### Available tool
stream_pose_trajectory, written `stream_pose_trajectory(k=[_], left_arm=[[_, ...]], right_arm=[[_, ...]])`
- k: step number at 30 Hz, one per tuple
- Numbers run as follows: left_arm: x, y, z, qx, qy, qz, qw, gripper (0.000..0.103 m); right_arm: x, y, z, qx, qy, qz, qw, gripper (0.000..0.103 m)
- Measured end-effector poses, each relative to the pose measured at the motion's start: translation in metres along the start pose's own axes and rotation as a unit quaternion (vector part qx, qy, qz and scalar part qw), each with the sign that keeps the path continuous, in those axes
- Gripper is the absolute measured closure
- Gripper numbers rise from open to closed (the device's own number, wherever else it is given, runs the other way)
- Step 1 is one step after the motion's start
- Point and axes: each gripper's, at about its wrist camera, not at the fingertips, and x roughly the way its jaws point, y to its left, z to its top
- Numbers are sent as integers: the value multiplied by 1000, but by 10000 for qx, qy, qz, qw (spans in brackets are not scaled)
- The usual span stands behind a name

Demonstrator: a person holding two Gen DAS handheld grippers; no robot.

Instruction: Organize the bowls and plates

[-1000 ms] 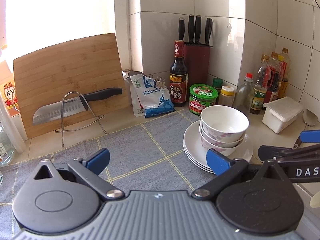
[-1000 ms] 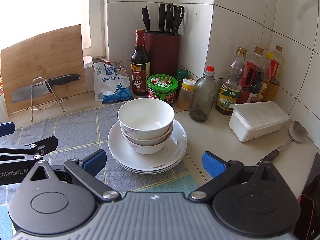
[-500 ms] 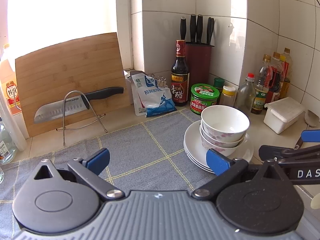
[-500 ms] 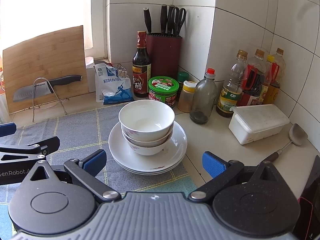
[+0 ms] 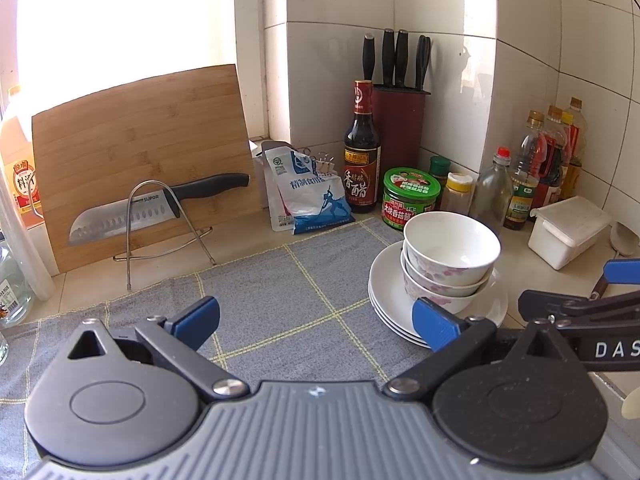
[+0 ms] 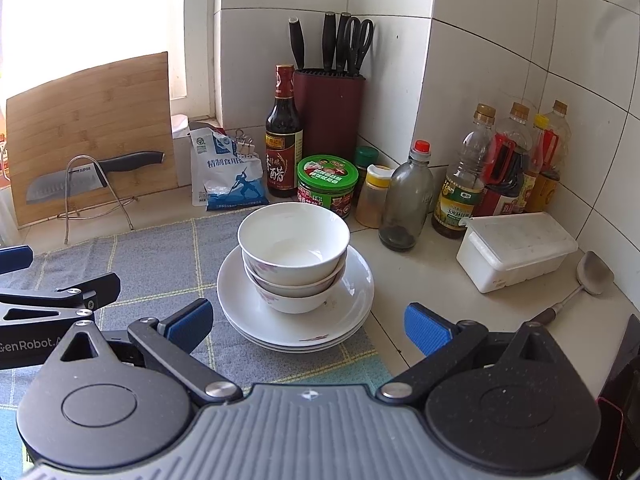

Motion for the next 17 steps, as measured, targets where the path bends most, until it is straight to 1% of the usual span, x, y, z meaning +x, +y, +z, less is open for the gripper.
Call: stream_pose_trajectory(k=[17], left_arm=[[1,1,1,-21,12,5,10000,1]], right_arm=[[-1,3,2,-56,-11,-14,10000,0]])
